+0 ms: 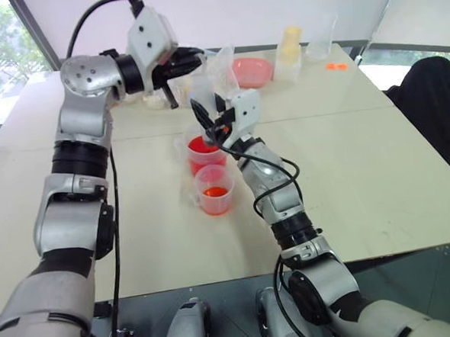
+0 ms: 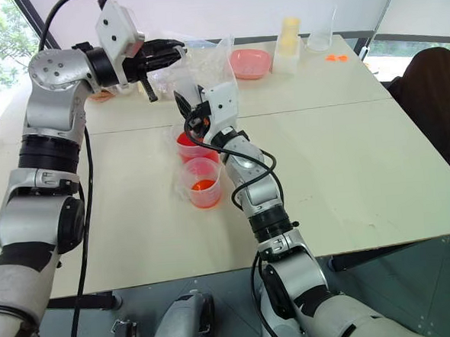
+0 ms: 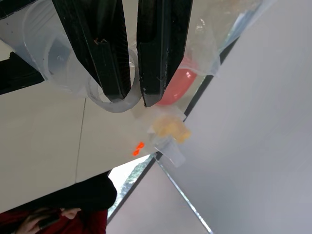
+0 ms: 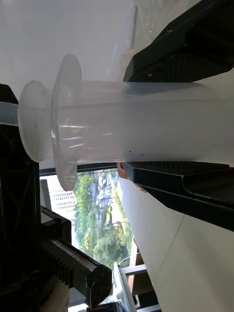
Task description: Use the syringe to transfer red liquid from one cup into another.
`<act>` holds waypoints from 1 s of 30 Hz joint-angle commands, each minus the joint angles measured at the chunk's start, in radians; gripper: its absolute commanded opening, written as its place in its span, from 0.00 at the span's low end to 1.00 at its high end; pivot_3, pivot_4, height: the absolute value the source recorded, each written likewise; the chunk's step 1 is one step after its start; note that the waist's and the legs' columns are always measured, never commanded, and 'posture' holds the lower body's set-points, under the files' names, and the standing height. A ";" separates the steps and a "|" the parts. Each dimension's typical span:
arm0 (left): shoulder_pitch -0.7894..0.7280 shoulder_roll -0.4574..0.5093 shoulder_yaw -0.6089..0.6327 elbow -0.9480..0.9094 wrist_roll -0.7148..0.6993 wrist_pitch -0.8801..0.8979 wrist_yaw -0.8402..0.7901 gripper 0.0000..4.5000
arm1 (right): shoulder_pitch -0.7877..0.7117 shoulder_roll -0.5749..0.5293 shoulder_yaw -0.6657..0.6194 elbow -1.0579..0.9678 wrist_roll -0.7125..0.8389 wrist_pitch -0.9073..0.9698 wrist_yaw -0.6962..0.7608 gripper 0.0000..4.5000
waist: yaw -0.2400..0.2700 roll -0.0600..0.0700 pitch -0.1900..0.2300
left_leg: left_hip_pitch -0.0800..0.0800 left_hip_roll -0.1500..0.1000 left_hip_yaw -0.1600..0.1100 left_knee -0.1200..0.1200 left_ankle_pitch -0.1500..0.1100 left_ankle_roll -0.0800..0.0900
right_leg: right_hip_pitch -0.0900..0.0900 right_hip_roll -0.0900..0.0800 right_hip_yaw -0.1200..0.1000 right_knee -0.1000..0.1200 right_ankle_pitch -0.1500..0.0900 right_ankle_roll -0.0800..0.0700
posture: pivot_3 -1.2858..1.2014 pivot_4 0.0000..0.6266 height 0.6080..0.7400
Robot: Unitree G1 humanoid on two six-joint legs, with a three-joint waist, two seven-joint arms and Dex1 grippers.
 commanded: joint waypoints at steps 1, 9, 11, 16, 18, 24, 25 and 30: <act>-0.104 0.023 0.059 0.005 0.005 -0.045 0.125 0.01 | 0.006 0.033 0.062 0.000 -0.007 -0.003 0.046 0.35 | -0.001 0.000 0.000 | 0.000 0.000 0.000 0.000 0.000 0.000 | 0.000 0.000 0.000 0.000 0.000 0.000 | 0.52 0.24 1.00; -0.135 0.028 0.067 0.048 0.006 -0.066 0.156 0.01 | 0.006 0.034 0.064 0.003 -0.005 -0.002 0.048 0.35 | -0.001 0.000 0.000 | 0.000 0.000 0.000 0.000 0.000 0.000 | 0.000 0.000 0.000 0.000 0.000 0.000 | 0.52 0.24 1.00; -0.135 0.029 0.063 0.050 0.006 -0.068 0.153 0.01 | 0.006 0.033 0.064 0.002 -0.004 -0.002 0.047 0.35 | -0.001 0.000 0.000 | 0.000 0.000 0.000 0.000 0.000 0.000 | 0.000 0.000 0.000 0.000 0.000 0.000 | 0.52 0.24 1.00; -0.108 0.034 0.056 0.019 -0.032 -0.031 0.072 0.09 | -0.003 0.031 0.056 0.002 -0.002 -0.007 0.042 0.35 | -0.001 0.000 0.000 | 0.000 0.000 0.000 0.000 0.000 0.000 | 0.000 0.000 0.000 0.000 0.000 0.000 | 0.52 0.24 1.00; -0.097 0.040 0.059 -0.005 -0.063 0.004 0.024 0.25 | -0.006 0.029 0.052 0.002 -0.003 -0.011 0.037 0.35 | -0.002 0.000 0.000 | 0.000 0.000 0.000 0.000 0.000 0.000 | 0.000 0.000 0.000 0.000 0.000 0.000 | 0.52 0.24 1.00; -0.068 0.083 0.055 -0.048 -0.069 0.046 -0.013 0.93 | -0.020 0.018 0.037 -0.017 -0.001 -0.019 0.021 0.35 | -0.003 0.000 0.000 | 0.000 0.000 0.000 0.000 0.000 0.000 | -0.001 0.000 0.000 0.000 0.000 0.000 | 0.52 0.24 1.00; -0.063 0.094 0.060 -0.059 -0.083 0.077 -0.029 0.99 | -0.025 0.015 0.033 -0.024 0.001 -0.018 0.017 0.35 | -0.003 0.000 0.000 | 0.000 0.000 0.000 0.000 0.000 0.000 | -0.001 0.000 0.000 0.000 0.000 0.000 | 0.52 0.24 1.00; -0.017 0.158 0.089 -0.123 -0.145 0.244 -0.093 0.99 | -0.047 -0.001 0.011 -0.051 0.004 -0.019 -0.003 0.35 | -0.003 0.000 0.000 | 0.000 0.000 0.000 0.000 0.000 0.000 | 0.000 0.000 0.000 0.000 0.000 0.000 | 0.52 0.24 1.00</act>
